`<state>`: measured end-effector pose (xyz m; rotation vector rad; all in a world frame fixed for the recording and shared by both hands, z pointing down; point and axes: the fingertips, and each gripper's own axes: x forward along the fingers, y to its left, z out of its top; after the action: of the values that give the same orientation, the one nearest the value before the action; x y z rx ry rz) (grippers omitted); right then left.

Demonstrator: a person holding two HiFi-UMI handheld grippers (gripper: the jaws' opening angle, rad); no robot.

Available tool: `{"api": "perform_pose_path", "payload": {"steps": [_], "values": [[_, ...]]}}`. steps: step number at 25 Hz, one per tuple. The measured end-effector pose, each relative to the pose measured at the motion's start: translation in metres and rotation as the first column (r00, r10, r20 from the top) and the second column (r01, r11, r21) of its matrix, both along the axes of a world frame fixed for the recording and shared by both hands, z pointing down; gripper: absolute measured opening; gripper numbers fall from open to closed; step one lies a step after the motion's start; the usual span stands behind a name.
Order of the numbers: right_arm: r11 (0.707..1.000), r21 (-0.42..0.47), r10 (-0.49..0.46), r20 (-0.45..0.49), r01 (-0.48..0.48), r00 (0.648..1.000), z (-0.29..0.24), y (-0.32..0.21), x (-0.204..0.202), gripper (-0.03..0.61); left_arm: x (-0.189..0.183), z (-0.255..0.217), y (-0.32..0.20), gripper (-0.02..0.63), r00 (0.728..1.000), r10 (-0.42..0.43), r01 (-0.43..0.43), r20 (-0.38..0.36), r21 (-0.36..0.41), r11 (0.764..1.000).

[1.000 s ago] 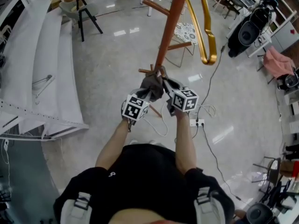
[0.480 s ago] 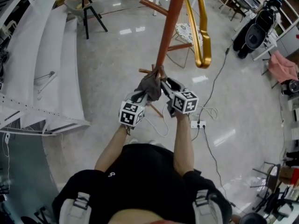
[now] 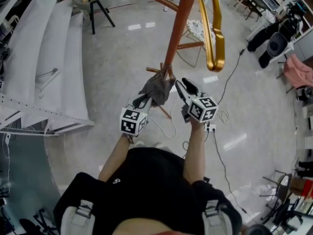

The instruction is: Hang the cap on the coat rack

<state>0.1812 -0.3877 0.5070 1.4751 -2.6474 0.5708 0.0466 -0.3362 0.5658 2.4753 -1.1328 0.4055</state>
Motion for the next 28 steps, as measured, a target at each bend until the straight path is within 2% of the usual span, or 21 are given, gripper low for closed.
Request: {"api": "perform_pose_path", "payload": {"steps": [5,7,8,14,17,21,25,28], "values": [[1.000,0.019,-0.004,0.012,0.004,1.000,-0.007,0.001,-0.002,0.115,-0.006,-0.008,-0.001,0.103,1.000,0.003,-0.003,-0.013,-0.007,1.000],[1.000,0.025,-0.010,0.016,0.009,1.000,-0.010,0.001,-0.004,0.115,-0.005,-0.018,-0.001,0.173,0.999,0.022,-0.022,-0.037,0.006,1.000],[1.000,0.028,-0.013,0.016,0.013,1.000,-0.012,0.000,-0.005,0.115,-0.004,-0.025,-0.001,0.204,0.998,0.032,-0.031,-0.056,0.021,0.999],[0.998,0.069,-0.012,0.019,0.011,1.000,-0.025,-0.003,-0.009,0.080,-0.003,-0.077,-0.012,0.204,0.992,0.060,-0.042,-0.107,0.160,0.986],[0.993,0.117,0.010,0.033,-0.013,0.999,-0.041,-0.004,-0.008,0.026,-0.004,-0.105,-0.022,0.192,0.991,0.041,-0.011,-0.126,0.226,0.974],[0.983,0.183,0.010,0.069,-0.022,0.998,-0.063,-0.004,-0.010,0.009,-0.005,-0.135,-0.038,0.138,0.997,-0.014,0.038,-0.074,0.329,0.944],[0.968,0.245,0.033,0.081,-0.051,0.996,-0.084,-0.004,-0.009,0.003,-0.006,-0.167,-0.050,0.002,0.990,-0.079,0.120,-0.117,0.402,0.908],[0.955,0.280,0.077,0.087,-0.099,0.993,-0.099,-0.005,-0.002,-0.002,-0.003,-0.178,-0.058,0.000,0.985,-0.105,0.154,-0.139,0.419,0.895]]}}
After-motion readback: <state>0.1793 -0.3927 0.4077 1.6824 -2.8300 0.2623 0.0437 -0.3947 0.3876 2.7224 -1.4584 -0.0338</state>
